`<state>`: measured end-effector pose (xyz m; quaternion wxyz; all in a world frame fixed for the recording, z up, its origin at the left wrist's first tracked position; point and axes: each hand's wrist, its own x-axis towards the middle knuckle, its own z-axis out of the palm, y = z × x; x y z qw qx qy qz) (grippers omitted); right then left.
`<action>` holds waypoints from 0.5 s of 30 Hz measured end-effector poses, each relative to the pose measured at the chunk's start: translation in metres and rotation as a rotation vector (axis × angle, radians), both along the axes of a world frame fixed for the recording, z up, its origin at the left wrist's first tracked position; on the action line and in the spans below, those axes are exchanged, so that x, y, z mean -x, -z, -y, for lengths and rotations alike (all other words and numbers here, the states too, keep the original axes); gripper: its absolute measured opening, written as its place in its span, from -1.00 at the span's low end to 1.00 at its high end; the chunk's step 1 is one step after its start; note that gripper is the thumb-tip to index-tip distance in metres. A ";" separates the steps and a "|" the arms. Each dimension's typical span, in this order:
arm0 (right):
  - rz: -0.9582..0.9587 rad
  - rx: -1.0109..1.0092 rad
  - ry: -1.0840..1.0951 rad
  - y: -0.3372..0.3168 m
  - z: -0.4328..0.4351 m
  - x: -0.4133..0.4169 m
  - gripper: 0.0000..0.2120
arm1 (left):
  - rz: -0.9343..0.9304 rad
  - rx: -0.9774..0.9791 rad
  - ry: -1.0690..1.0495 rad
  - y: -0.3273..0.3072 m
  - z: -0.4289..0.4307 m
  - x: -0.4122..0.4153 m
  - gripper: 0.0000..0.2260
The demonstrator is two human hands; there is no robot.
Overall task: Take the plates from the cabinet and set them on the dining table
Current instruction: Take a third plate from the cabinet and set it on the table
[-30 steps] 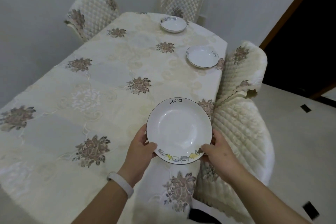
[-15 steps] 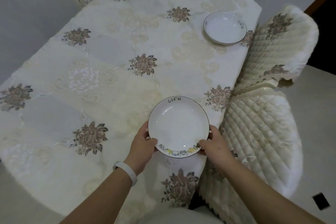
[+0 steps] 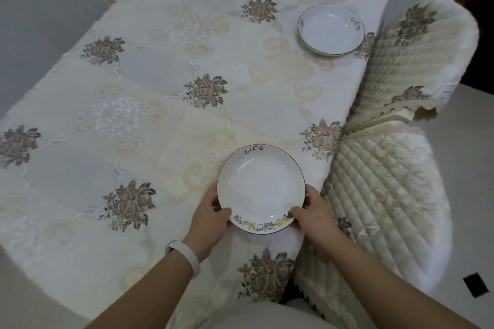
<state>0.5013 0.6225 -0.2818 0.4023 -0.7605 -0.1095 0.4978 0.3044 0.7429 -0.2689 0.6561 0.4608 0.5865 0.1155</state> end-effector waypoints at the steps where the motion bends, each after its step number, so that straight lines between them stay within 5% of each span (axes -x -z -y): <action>1: 0.005 0.003 -0.008 0.000 0.000 0.000 -0.53 | -0.003 0.003 0.011 0.000 0.000 0.000 -0.42; 9: 0.010 0.022 -0.037 -0.010 0.008 0.001 -0.66 | -0.051 -0.013 0.079 -0.013 -0.001 0.009 -0.58; 15: 0.329 0.103 -0.122 -0.044 0.024 0.009 -0.63 | -0.175 -0.273 0.178 -0.035 0.007 0.036 -0.64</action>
